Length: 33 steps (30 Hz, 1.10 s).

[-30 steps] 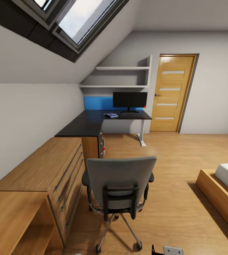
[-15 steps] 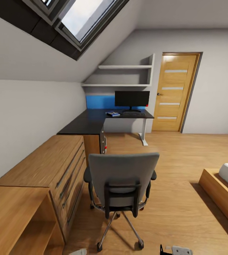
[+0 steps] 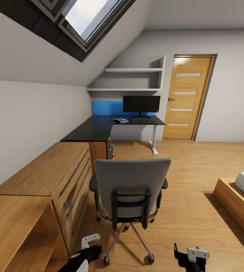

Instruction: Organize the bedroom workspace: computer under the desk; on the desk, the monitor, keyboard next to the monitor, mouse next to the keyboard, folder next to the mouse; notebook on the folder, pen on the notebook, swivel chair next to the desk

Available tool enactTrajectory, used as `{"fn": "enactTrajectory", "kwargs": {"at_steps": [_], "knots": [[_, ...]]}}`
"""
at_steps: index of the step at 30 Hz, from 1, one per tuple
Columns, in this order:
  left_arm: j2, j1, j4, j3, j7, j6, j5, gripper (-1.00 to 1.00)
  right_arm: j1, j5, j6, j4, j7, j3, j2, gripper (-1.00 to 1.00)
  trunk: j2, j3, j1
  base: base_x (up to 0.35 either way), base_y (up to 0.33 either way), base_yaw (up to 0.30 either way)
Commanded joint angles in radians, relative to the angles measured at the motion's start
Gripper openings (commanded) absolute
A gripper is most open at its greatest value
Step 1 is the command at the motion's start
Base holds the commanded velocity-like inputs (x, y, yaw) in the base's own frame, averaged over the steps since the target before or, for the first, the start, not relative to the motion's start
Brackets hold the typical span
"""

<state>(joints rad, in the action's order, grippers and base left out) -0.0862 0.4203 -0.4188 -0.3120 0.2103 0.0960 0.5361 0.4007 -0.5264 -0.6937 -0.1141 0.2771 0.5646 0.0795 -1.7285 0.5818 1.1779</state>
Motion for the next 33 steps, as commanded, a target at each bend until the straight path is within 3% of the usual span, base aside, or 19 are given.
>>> {"fn": "enactTrajectory", "kwargs": {"at_steps": [1, 3, 6, 11, 16, 23, 33], "knots": [[0.001, 0.023, -0.003, -0.008, 0.009, 0.028, 0.009, 1.0, 0.031, -0.004, 0.019, -0.004, 0.012, 0.008, 0.004, 1.0, -0.008, 0.005, 0.004, 0.0, 0.0, 0.0], [0.001, 0.068, -0.003, -0.006, 0.007, 0.088, 0.012, 1.0, 0.098, -0.007, 0.096, -0.007, 0.013, 0.008, 0.011, 1.0, -0.022, 0.011, 0.012, 0.0, 0.0, 0.0], [-0.002, 0.146, -0.003, -0.004, 0.002, 0.158, 0.02, 1.0, 0.227, -0.008, 0.303, -0.009, 0.01, 0.008, 0.019, 1.0, -0.043, 0.02, 0.023, 0.0, 0.0, 0.0], [-0.003, 0.206, 0.0, -0.003, 0.004, 0.176, 0.021, 1.0, 0.353, -0.02, 0.425, -0.009, 0.0, 0.004, 0.027, 1.0, -0.078, 0.036, 0.042, 0.0, 0.0, 0.0], [0.005, 0.212, 0.034, -0.001, -0.002, 0.161, 0.019, 1.0, 0.365, -0.048, 0.397, 0.02, -0.031, -0.003, 0.019, 1.0, -0.113, 0.052, 0.061, 0.0, 0.0, 0.0], [0.007, 0.213, 0.093, -0.007, -0.004, 0.033, 0.011, 1.0, 0.368, -0.055, 0.376, 0.057, -0.082, -0.002, 0.012, 1.0, -0.162, 0.073, 0.088, 0.0, 0.0, 0.0], [0.019, 0.213, 0.122, -0.009, 0.004, 0.025, 0.012, 1.0, 0.368, -0.056, 0.376, 0.055, -0.08, -0.003, 0.002, 1.0, -0.232, 0.105, 0.127, 0.0, 0.0, 0.0]]}}
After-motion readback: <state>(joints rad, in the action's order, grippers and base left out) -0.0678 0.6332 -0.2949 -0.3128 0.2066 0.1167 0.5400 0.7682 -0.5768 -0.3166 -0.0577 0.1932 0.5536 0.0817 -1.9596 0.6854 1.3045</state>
